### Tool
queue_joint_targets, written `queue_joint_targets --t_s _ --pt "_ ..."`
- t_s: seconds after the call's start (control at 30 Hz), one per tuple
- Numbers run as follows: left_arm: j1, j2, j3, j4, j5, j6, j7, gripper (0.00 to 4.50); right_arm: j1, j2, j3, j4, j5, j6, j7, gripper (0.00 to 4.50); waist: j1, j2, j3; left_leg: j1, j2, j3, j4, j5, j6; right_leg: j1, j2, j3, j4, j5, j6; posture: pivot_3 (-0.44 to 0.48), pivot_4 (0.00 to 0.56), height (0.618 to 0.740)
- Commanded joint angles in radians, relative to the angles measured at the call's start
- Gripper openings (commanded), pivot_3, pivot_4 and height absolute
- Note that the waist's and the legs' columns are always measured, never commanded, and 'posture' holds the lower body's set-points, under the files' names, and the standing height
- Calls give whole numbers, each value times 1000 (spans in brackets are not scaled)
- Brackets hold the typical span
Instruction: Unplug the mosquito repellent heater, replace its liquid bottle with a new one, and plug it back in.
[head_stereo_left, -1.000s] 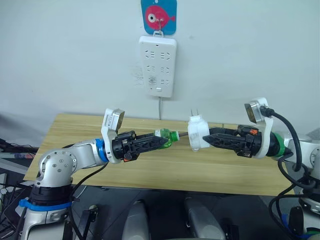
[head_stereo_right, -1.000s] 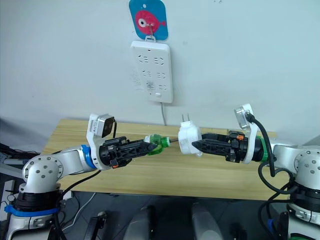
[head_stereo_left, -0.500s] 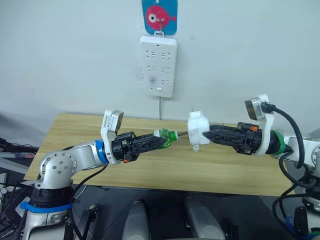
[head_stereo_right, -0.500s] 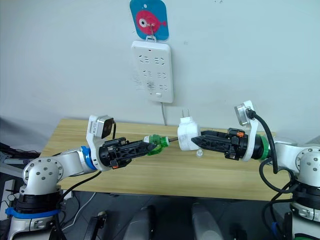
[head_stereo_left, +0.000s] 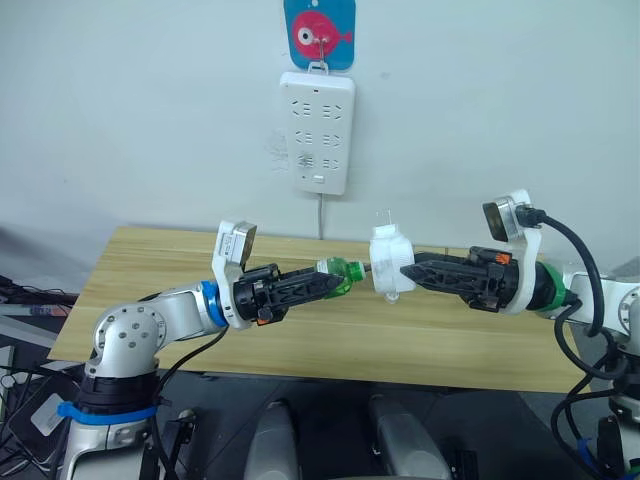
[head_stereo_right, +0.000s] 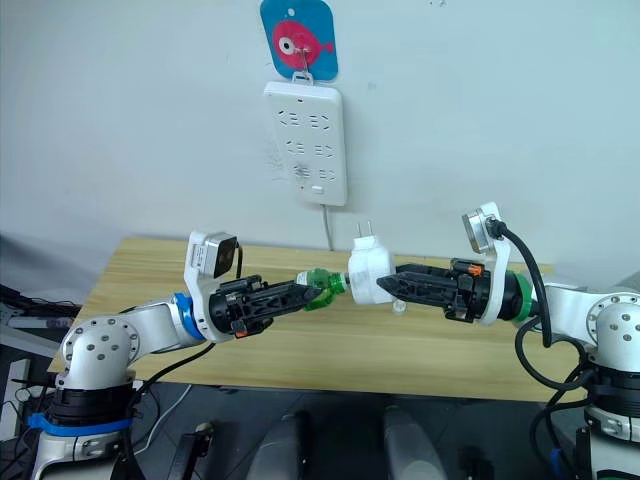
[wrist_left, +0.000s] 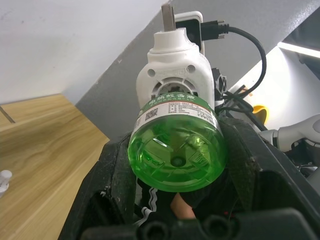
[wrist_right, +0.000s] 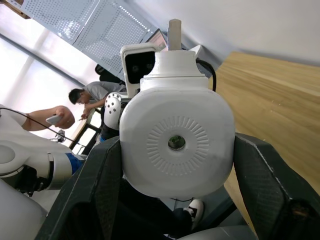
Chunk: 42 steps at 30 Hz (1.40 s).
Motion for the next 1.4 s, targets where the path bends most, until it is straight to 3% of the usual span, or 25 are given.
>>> queue_joint_targets --t_s 0.03,0.4,0.6,1.1,1.4 --pt "-22 -7 -2 -31 -7 -11 -5 2341 -11 -4 23 -43 49 -25 -5 2901 0 0 0 0 0 0 0 0 0 0 0 0 0 0 0 -123 190 704" --pt "-43 -10 -2 -30 2 -16 -8 2341 -1 -54 64 -68 59 -36 26 2901 1 0 0 0 0 0 0 0 0 0 0 0 0 0 0 -125 195 704" --pt "-41 35 -26 -40 67 -16 -87 2341 -2 -81 66 -53 44 -44 42 2901 0 0 0 0 0 0 0 0 0 0 0 0 0 0 0 -126 194 704" --pt "-55 63 -39 -70 55 19 -146 2341 18 -112 76 -24 -33 -41 113 2901 1 0 0 0 0 0 0 0 0 0 0 0 0 0 0 -123 195 704" --pt "-50 31 -64 -80 118 -33 -136 2341 12 -103 83 -51 21 -42 85 2901 2 0 0 0 0 0 1 0 0 0 0 0 0 0 0 -124 194 704"
